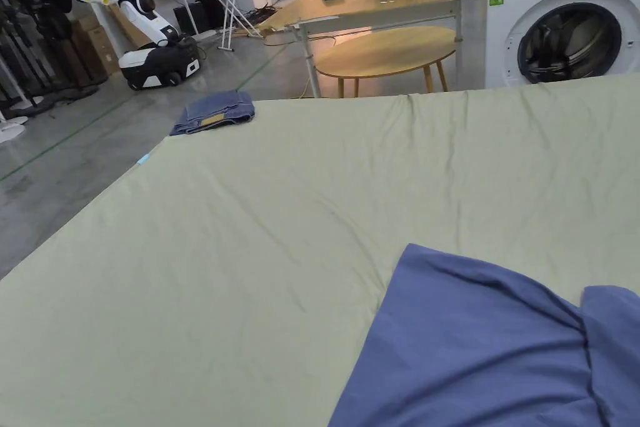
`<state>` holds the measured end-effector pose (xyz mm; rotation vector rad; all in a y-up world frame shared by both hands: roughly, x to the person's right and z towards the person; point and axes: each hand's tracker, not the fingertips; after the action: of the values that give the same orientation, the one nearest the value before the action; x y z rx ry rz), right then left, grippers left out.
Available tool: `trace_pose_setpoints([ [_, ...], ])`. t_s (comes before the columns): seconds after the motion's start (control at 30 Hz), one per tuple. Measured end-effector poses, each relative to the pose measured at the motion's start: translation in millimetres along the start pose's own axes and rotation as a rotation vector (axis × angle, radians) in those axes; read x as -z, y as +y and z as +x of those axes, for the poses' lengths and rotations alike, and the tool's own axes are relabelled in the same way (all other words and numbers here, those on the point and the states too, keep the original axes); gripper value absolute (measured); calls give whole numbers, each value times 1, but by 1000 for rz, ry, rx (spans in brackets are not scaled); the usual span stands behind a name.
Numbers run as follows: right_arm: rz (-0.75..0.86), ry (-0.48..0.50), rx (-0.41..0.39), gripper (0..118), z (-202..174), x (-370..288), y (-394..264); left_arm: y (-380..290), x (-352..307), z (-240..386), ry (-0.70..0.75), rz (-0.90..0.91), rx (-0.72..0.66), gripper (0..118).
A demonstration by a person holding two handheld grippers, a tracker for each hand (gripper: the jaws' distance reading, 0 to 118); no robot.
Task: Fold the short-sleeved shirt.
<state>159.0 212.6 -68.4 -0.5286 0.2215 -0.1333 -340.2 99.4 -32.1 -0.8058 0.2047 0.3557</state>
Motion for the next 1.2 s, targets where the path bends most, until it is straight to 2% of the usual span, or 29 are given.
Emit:
trace_pose_setpoints([
  [0.03, -5, -2, -4, 0, 0, 0, 0, 1, -4, 6, -3, 5, 45, 36],
  [0.1, -10, -6, -7, 0, 0, 2, -2, 4, -11, 20, -7, -10, 51, 11],
  [0.13, -16, 0, -4, 0, 0, 6, -2, 4, -9, 24, -24, -25, 63, 5],
  [0.23, -33, 20, 15, 0, 1, 24, 7, -7, 3, 34, -40, -55, 84, 5],
  [0.27, -40, 39, 21, 13, 1, 32, 14, -8, 5, 36, -35, -60, 91, 5],
  [0.37, -126, 74, 18, 104, -2, 75, 46, -7, 2, 35, -26, -60, 85, 5],
  [0.4, -165, 98, 16, 107, -2, 94, 58, -6, 2, 35, -31, -64, 80, 5],
  [0.47, -240, 132, 33, 106, 0, 142, 81, -6, 2, 34, -35, -70, 77, 5],
  [0.57, -335, 90, 36, 106, -4, 221, 107, -7, 1, 36, -35, -68, 83, 5],
  [0.63, -483, 16, 55, 106, -3, 280, 114, -8, 1, 35, -33, -66, 77, 5],
  [0.7, -554, -56, 71, 105, 3, 322, 110, -8, 0, 34, -37, -66, 70, 5],
  [0.73, -594, -101, 67, 99, 4, 338, 106, -7, 1, 33, -40, -67, 60, 5],
  [0.8, -665, -107, 50, 71, 5, 356, 95, -8, 0, 32, -45, -64, 40, 5],
  [0.83, -711, -108, 47, 69, 0, 354, 90, -9, 0, 32, -46, -61, 29, 5],
  [0.87, -682, -128, -22, 69, -5, 351, 89, -8, 1, 31, -45, -60, 19, 5],
  [0.9, -656, -107, -59, 64, -8, 347, 91, -9, 1, 31, -45, -60, 13, 5],
  [0.93, -672, -116, -59, 45, -9, 346, 94, -9, 2, 31, -45, -59, 11, 5],
  [0.97, -662, -113, -62, 0, -14, 335, 98, -9, 2, 31, -45, -59, 10, 5],
  [1.03, -589, -155, -137, 0, -12, 321, 105, -8, 1, 29, -51, -57, 4, 5],
  [1.07, -597, -65, -85, 0, -7, 315, 108, -8, -1, 28, -58, -51, -4, 5],
  [1.13, -511, -48, -41, 0, 9, 296, 121, -4, -9, 23, -90, -37, -21, 5],
  [1.2, -406, -25, -51, 0, 14, 263, 136, 7, -23, 18, -165, 35, -75, 5],
])
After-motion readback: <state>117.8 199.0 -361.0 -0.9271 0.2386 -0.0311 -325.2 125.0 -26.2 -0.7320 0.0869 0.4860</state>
